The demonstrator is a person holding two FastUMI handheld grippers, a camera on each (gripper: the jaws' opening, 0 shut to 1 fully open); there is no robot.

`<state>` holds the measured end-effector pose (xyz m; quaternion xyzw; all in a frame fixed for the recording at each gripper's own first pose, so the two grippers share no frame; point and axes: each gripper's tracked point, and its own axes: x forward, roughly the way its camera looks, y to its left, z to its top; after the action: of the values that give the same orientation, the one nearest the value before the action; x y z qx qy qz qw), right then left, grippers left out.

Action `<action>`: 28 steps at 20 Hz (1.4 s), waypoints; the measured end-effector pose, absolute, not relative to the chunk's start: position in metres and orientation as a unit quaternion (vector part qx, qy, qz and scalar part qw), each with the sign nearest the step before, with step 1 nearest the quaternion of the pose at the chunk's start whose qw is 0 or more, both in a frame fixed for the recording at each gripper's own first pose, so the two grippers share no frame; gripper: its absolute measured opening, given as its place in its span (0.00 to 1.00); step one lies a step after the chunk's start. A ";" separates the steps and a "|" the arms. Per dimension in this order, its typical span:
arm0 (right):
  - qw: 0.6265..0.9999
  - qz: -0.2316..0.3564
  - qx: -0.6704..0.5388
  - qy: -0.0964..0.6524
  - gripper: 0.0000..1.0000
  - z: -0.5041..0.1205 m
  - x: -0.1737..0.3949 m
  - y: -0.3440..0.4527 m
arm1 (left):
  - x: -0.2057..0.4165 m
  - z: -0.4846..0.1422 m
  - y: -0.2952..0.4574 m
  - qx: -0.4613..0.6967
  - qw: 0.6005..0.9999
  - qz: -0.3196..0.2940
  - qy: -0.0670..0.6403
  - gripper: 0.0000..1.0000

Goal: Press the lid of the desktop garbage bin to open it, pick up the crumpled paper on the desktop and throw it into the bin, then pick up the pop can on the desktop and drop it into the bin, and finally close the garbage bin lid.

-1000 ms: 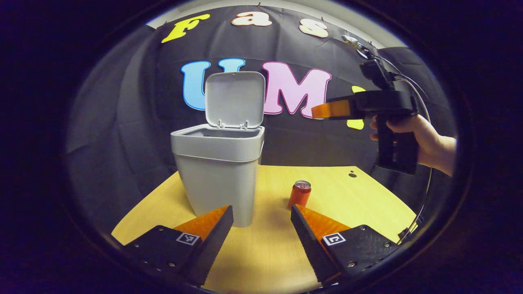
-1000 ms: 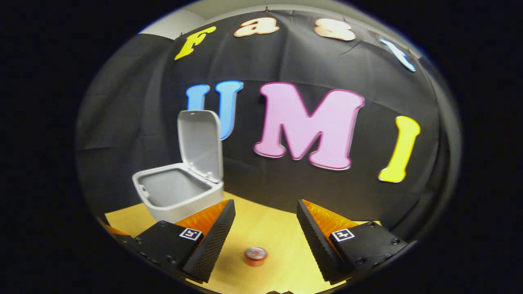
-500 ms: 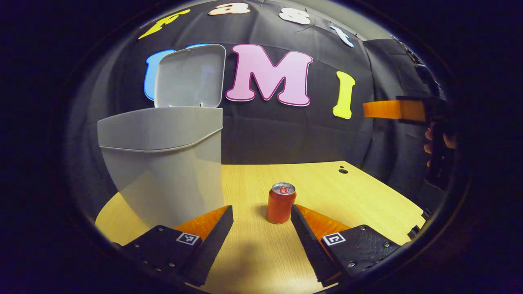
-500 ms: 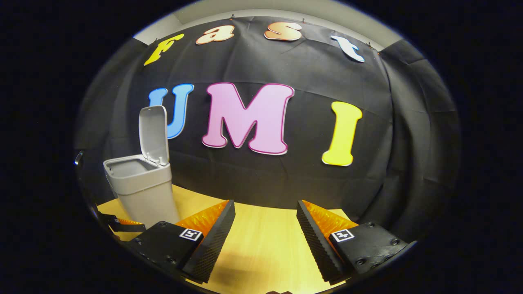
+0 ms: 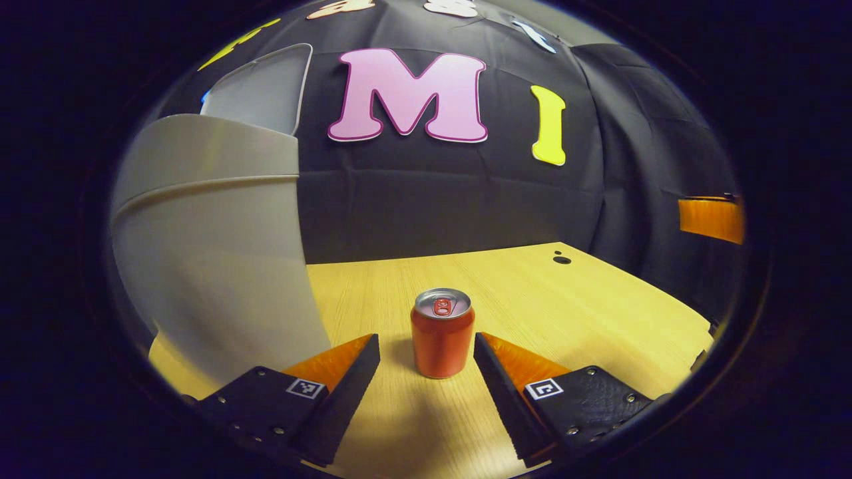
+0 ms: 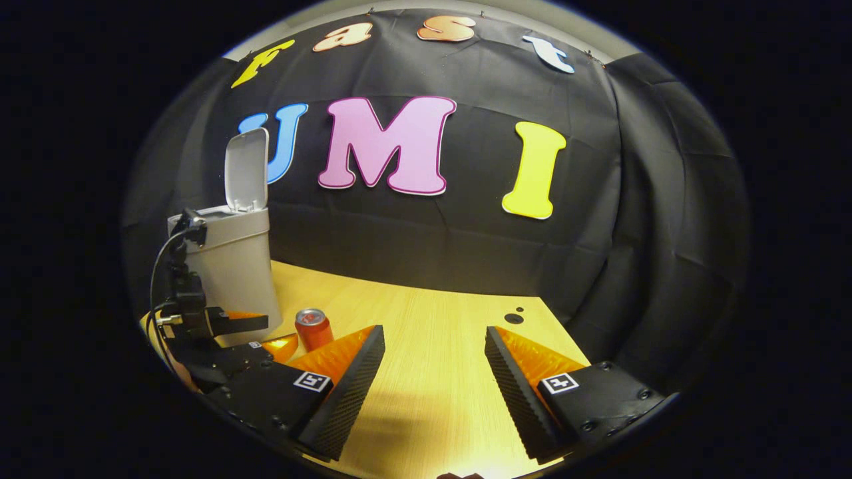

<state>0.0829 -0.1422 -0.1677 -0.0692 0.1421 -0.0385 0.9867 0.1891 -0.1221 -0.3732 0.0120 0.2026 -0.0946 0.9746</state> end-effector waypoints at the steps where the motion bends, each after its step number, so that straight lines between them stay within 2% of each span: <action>1: 0.987 -0.039 -0.070 0.143 0.98 -0.169 0.083 -0.144 | 0.194 -0.379 -0.123 0.013 0.974 -0.092 0.207 0.94; 18: 0.981 -0.012 -0.060 0.185 0.98 -0.214 0.078 -0.144 | 0.232 -0.416 -0.146 0.008 0.973 -0.100 0.208 0.94; 28: 0.980 -0.010 -0.058 0.189 0.98 -0.217 0.079 -0.145 | 0.242 -0.419 -0.145 -0.015 0.973 -0.100 0.209 0.94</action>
<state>0.0787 -0.1449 -0.2168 -0.0579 0.1891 -0.0098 0.9802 0.2421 -0.1446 -0.4189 -0.0152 0.2088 -0.1000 0.9727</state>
